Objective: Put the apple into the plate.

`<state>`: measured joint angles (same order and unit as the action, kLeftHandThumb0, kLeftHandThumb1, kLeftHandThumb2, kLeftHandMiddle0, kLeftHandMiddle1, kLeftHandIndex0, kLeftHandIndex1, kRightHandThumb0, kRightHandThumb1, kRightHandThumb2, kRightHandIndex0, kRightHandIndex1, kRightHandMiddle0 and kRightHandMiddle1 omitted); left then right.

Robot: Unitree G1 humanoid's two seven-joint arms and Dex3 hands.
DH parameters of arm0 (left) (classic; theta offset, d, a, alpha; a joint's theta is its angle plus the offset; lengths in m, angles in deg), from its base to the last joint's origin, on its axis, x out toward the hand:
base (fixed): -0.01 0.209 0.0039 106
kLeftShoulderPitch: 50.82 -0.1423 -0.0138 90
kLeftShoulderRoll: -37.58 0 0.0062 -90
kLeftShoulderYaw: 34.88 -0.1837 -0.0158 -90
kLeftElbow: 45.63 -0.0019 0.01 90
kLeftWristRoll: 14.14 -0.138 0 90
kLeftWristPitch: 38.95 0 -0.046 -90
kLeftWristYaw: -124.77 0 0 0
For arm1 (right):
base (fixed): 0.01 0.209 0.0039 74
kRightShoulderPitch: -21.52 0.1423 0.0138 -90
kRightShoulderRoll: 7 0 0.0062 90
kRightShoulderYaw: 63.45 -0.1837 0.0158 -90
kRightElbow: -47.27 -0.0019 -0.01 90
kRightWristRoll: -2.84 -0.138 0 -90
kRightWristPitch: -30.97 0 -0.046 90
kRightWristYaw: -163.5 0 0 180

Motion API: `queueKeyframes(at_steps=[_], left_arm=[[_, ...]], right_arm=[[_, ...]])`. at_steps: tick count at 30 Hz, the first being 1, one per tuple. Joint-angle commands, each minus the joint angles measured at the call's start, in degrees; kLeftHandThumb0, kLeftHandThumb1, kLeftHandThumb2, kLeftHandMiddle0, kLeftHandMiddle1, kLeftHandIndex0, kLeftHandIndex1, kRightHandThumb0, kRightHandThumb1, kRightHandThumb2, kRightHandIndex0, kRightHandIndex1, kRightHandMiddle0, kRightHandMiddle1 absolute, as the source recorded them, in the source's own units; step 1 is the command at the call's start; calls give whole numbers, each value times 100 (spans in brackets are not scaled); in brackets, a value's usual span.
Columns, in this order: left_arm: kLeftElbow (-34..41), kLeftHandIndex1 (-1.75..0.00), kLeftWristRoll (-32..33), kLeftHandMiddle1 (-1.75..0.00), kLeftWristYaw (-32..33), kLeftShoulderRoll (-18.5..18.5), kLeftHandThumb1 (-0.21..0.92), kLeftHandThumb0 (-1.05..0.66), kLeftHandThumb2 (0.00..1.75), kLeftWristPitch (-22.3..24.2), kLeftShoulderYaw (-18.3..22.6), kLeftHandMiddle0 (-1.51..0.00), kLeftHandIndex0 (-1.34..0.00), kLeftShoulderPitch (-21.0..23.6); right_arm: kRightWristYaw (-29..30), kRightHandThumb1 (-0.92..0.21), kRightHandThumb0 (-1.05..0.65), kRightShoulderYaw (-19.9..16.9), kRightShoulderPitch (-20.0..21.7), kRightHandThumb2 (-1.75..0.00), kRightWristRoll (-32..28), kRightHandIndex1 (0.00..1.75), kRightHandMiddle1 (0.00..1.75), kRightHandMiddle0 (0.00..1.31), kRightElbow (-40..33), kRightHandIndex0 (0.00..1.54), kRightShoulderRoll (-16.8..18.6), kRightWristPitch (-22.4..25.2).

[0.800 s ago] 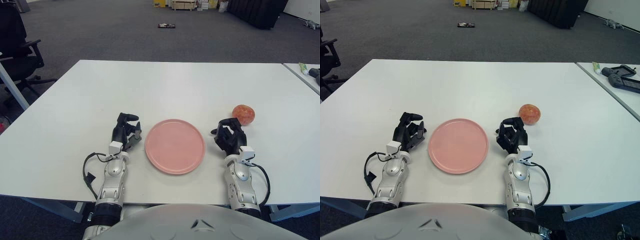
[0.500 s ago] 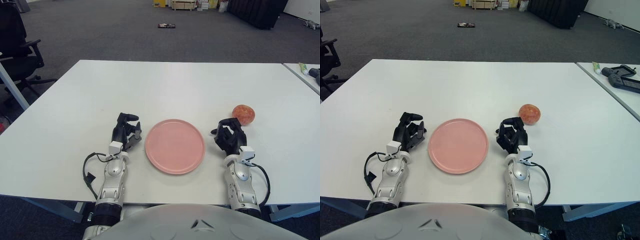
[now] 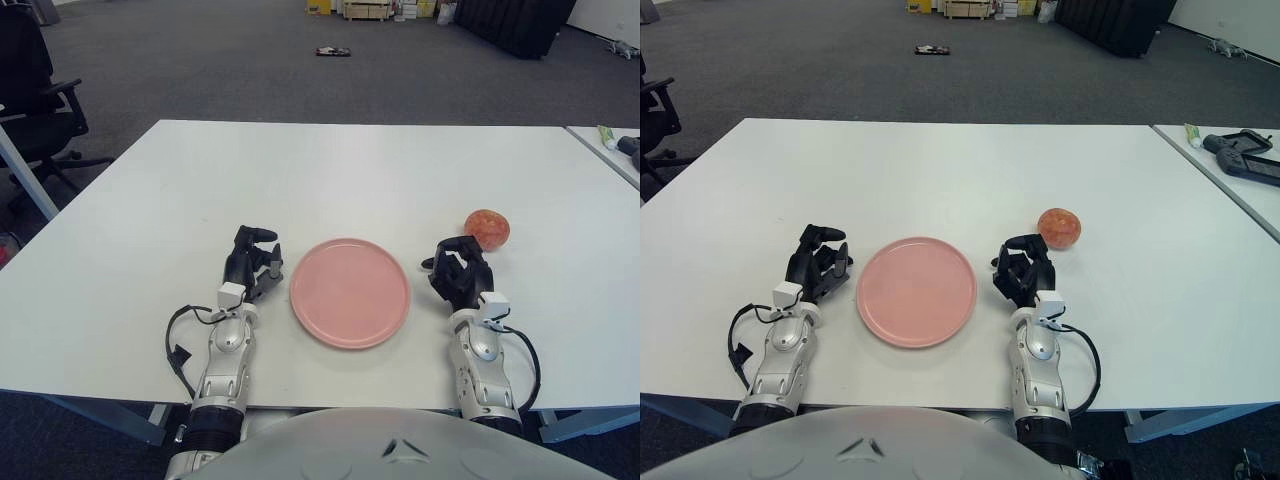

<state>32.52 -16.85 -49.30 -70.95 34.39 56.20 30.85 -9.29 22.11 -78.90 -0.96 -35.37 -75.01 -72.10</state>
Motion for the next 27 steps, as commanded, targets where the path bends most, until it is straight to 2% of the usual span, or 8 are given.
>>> queueKeyframes(at_steps=[1,5,10,17,22,27], left_arm=[[-44,-175,-10,-169,-1,-1,70,-38,84,67,-6,-56,-33,9],[-42,-175,-6,-169,-3,-2,70,-38,84,55,-6,-55,-33,3],[-85,-175,41,-169,-41,-2,71,-38,82,-25,5,-56,-32,4],[-114,-175,21,-168,-29,14,72,-38,81,-35,8,-56,-32,9],[-98,-175,32,-168,-37,13,72,-38,81,0,13,-56,-32,8],[-88,-175,30,-168,-29,12,72,-38,81,25,15,-56,-32,10]], right_arm=[[9,-70,-38,-21,-13,-83,-42,150,175,32,29,55,62,67],[179,-70,-38,23,-9,-83,287,151,175,33,140,55,10,-238],[673,-66,-39,182,-26,-89,1242,156,175,36,357,59,-213,-868],[1082,-63,-39,356,-260,-92,1886,158,175,37,45,62,-213,-1295],[1549,-63,-39,388,-239,-93,2421,158,175,38,108,62,-324,-1774],[2070,-62,-40,417,-218,-94,3103,163,175,38,84,60,-479,-1997]])
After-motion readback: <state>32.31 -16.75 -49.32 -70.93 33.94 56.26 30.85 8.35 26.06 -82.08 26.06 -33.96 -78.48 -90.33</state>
